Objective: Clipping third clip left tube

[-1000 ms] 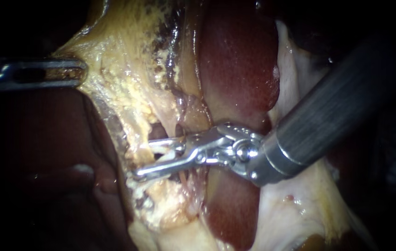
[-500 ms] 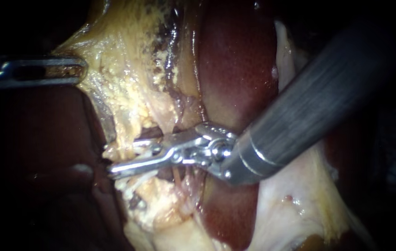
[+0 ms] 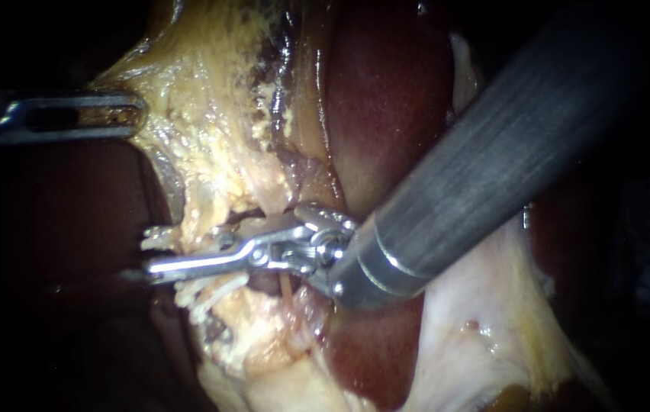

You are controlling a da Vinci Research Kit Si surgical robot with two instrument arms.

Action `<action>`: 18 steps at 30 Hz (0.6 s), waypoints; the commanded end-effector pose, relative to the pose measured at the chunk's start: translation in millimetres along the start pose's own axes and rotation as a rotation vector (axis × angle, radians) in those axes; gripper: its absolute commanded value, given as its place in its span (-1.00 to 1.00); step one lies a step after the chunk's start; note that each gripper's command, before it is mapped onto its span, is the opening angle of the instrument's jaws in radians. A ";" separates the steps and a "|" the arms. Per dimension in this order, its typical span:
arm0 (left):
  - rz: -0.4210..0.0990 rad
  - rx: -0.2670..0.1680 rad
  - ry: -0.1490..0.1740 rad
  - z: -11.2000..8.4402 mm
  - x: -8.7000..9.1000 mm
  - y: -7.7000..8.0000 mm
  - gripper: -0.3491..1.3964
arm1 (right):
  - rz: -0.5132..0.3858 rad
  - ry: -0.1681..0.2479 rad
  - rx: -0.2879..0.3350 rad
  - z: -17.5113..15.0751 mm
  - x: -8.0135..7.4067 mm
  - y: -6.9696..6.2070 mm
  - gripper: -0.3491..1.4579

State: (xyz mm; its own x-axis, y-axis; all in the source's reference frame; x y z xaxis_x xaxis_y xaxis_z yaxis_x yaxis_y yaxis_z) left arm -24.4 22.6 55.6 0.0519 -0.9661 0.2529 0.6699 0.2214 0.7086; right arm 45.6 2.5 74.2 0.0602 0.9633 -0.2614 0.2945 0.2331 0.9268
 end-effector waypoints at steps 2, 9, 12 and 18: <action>0.000 0.000 0.000 0.0 0.0 0.0 -1.00 | 0.004 0.013 -0.017 -0.5 0.6 0.6 0.03; 0.000 -0.001 -0.001 0.0 0.0 -0.2 -1.00 | 0.018 0.040 -0.053 -1.6 2.1 1.3 0.02; -0.001 -0.001 -0.001 0.0 0.0 -0.2 -1.00 | 0.035 0.053 -0.067 -1.6 2.5 1.1 0.02; -0.001 -0.002 -0.001 0.0 0.0 -0.3 -1.00 | 0.051 0.066 -0.081 -1.8 3.6 0.8 0.02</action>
State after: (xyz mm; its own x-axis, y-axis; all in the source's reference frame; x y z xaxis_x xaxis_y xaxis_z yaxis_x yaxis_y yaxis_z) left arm -24.6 22.5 55.4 0.0504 -0.9662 0.2530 0.6712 0.2203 0.7078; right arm 44.4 6.4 74.5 0.0092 0.9805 -0.1963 0.2157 0.1897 0.9579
